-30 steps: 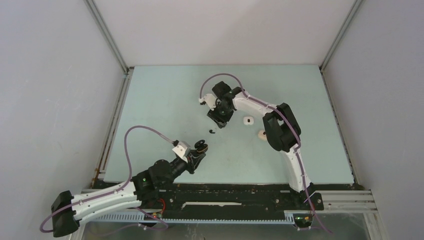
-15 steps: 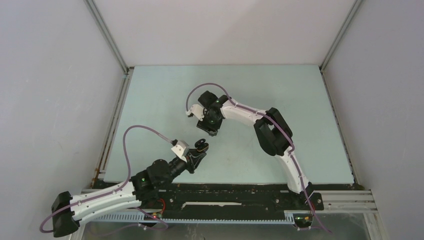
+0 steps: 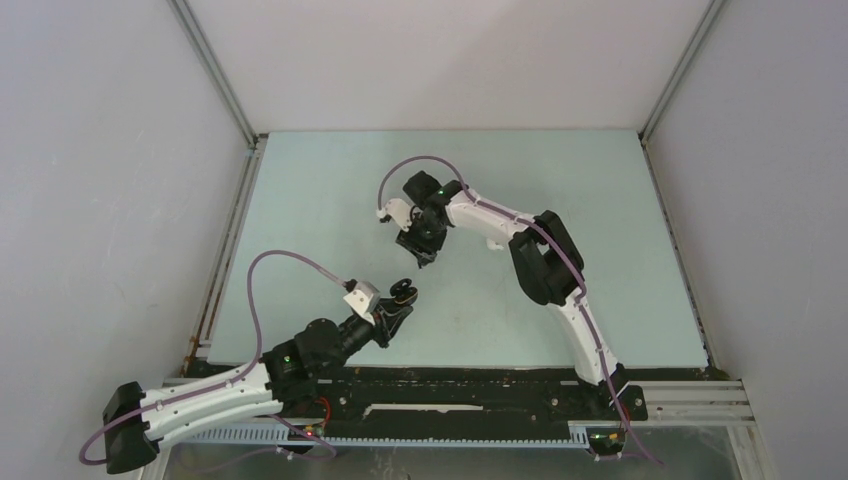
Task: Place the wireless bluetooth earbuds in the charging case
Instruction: Rotate the left earbud at the center of the board.
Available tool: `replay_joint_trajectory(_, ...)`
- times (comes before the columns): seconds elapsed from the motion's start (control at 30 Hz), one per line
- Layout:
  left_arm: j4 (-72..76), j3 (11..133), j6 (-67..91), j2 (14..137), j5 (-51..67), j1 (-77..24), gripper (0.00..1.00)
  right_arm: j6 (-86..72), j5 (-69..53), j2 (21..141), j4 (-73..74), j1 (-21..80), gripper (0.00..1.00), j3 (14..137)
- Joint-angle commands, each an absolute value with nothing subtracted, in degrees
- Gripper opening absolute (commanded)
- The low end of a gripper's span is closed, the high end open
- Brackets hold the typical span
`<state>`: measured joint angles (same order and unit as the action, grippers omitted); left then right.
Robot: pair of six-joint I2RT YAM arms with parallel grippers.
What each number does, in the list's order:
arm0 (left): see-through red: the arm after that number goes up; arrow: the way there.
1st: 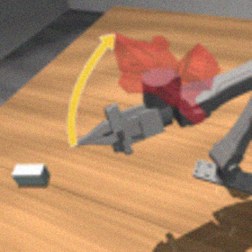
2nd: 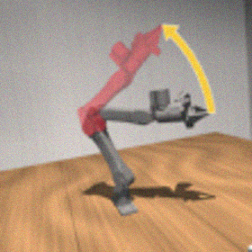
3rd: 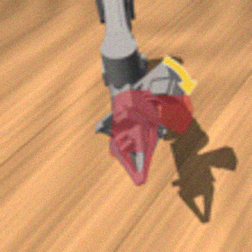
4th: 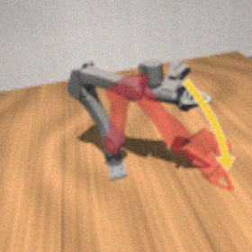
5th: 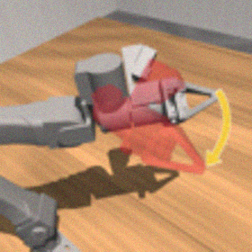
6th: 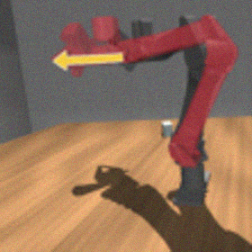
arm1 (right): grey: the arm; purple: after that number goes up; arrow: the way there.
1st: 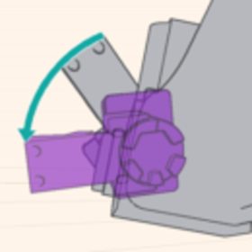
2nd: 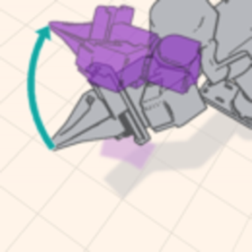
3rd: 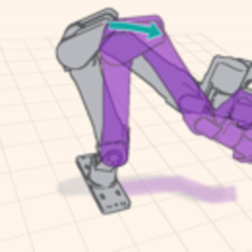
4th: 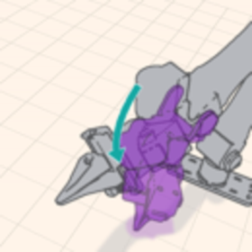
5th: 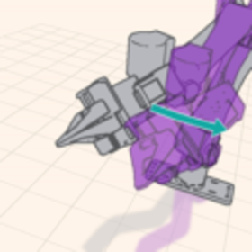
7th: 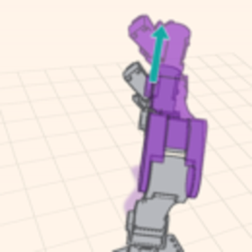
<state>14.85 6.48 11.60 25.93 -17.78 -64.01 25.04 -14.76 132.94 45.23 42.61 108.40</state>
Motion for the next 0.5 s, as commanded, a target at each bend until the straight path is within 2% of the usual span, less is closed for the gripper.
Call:
replay_joint_trajectory(0.0,15.7,9.1,11.6,26.0,-17.6,-64.5,0.0,25.6,-22.2,135.6,47.6,39.6,0.49,112.1)
replay_joint_trajectory(0.17,16.0,9.2,11.4,26.8,-17.6,-64.5,0.0,27.4,-26.2,136.2,49.1,38.6,0.48,112.6)
replay_joint_trajectory(0.47,16.3,9.2,11.4,27.2,-17.7,-64.5,0.0,29.6,-20.7,136.8,49.1,41.7,0.46,111.9)
